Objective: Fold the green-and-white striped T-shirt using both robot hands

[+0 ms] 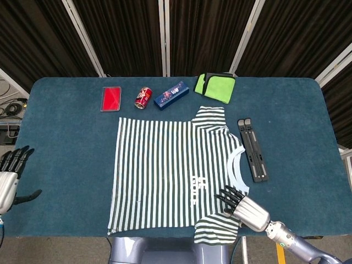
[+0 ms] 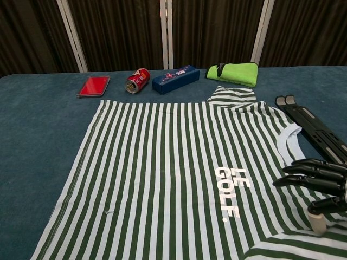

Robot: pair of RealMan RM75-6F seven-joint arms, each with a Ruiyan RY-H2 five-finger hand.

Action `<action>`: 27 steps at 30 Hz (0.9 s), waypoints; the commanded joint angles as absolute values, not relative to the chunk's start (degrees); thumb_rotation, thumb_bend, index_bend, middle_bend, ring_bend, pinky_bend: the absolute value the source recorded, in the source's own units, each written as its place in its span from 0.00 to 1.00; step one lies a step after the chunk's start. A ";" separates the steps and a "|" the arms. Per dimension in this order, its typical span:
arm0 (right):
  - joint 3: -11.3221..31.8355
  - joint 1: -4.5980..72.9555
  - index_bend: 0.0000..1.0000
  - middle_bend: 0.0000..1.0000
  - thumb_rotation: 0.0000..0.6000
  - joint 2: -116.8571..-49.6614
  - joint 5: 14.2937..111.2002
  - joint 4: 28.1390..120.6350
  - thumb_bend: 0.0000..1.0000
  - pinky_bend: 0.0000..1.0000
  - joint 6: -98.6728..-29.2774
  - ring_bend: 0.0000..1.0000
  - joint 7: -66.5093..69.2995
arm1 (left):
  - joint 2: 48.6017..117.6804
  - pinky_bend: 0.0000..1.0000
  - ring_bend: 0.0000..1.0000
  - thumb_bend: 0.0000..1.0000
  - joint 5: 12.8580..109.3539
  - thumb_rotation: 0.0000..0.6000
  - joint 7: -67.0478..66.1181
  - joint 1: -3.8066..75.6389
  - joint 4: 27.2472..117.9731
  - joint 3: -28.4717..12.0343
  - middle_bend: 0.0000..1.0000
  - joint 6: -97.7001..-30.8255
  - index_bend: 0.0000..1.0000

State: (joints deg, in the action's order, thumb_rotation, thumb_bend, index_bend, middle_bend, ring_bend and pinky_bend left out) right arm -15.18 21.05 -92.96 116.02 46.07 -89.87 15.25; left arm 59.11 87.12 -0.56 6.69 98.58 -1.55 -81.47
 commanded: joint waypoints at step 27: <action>-15.46 20.31 0.72 0.13 1.00 -94.13 114.24 45.03 0.40 0.00 -91.10 0.00 16.34 | 80.36 0.00 0.00 0.19 110.96 1.00 6.04 11.98 75.28 12.32 0.00 -77.38 0.46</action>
State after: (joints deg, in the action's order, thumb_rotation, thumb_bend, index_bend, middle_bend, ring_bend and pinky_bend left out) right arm -15.44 20.34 -94.09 114.25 45.09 -91.06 16.30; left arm 79.76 110.82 5.92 11.73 75.65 12.18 -77.53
